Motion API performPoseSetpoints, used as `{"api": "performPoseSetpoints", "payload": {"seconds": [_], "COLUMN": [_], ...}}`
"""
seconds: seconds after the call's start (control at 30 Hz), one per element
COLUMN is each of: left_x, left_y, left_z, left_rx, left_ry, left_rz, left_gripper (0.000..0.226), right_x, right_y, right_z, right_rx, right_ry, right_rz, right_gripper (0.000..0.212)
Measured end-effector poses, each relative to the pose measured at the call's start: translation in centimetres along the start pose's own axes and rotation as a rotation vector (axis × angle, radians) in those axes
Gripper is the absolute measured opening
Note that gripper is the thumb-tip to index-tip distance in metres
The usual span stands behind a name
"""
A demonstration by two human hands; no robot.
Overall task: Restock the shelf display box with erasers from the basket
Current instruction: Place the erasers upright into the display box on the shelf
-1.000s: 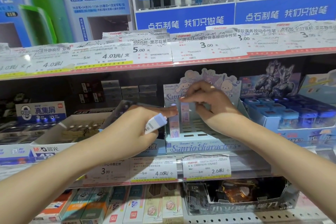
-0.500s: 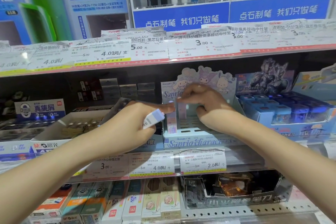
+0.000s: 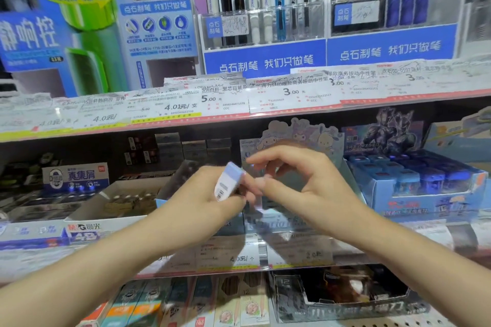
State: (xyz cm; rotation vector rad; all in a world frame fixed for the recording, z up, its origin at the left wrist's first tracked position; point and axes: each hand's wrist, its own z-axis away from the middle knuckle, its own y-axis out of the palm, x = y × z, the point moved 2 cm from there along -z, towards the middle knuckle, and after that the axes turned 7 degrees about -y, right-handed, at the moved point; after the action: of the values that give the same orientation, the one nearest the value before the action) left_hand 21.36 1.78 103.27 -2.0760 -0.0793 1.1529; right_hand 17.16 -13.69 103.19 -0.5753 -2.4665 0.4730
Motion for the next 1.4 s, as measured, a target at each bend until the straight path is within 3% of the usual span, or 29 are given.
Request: {"api": "performPoseSetpoints", "payload": {"seconds": [0.13,0.27,0.33,0.4,0.5,0.6,0.7,0.9,1.07,1.2,1.4], "left_x": [-0.1,-0.2,0.5,1.2,2.0,1.4,0.9,0.7,0.9,1.9,2.3], "left_y": [1.0,1.2,1.1,1.0,0.9,1.0,1.5,2.0,0.7,0.0,0.3], "left_z": [0.5,0.9,1.1,1.3,1.4,1.4,1.1,-0.3,-0.4,-1.3,-1.6], "left_rx": [0.259,0.490,0.535,0.466,0.232,0.142,0.101,0.008,-0.197,-0.096,0.072], "left_ry": [-0.125,-0.215,-0.278,-0.314,-0.251,-0.167,-0.108,-0.057,0.158,0.093,0.105], "left_rz": [0.324,0.563,0.699,0.729,0.454,0.303,0.304,0.318,-0.215,-0.675,-0.655], "left_gripper": [0.013,0.025,0.029,0.035,0.029,0.013,0.013,0.018,0.022,0.061,0.068], "right_x": [0.7,0.4,0.0,-0.4,-0.7,-0.7,-0.5,-0.4,-2.7,-5.2,-6.9], "right_y": [0.5,0.4,-0.1,-0.7,-1.5,-1.5,-1.3,-0.7,-2.6,-2.4,-0.5], "right_z": [-0.1,0.0,-0.1,-0.2,-0.4,-0.3,-0.3,0.4,-1.2,-2.2,-2.0], "right_rx": [0.107,0.199,0.197,0.173,0.122,0.084,0.022,-0.042,-0.143,-0.131,-0.038], "right_ry": [-0.003,0.142,0.240,0.289,0.312,0.324,0.327,0.248,0.182,0.146,0.151], "right_rz": [-0.011,-0.370,-0.456,-0.434,-0.372,-0.320,-0.317,-0.316,-0.128,0.047,0.045], "right_gripper": [0.014,0.006,0.007,0.008,0.005,0.004,0.007,0.038,0.040,0.046,0.046]}}
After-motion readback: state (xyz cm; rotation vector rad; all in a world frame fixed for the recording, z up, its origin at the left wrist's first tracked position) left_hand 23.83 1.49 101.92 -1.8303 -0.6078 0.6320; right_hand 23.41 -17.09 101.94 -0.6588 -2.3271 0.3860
